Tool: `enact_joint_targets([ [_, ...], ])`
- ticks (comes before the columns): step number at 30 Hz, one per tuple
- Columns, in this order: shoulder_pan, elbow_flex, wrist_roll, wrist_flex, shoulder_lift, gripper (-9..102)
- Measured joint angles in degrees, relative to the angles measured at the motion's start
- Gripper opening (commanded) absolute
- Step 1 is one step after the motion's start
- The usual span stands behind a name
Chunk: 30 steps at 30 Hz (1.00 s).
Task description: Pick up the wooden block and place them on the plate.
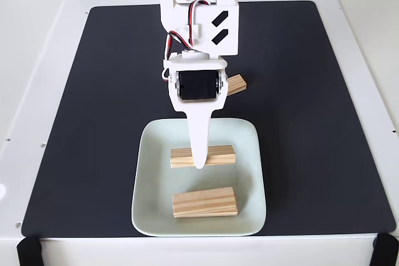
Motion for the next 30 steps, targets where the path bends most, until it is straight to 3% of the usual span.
enact_joint_targets([
  [27, 0.09, 0.0, 0.0, -3.52, -0.53, 0],
  [30, 0.09, 0.0, 0.0, -3.52, -0.53, 6],
])
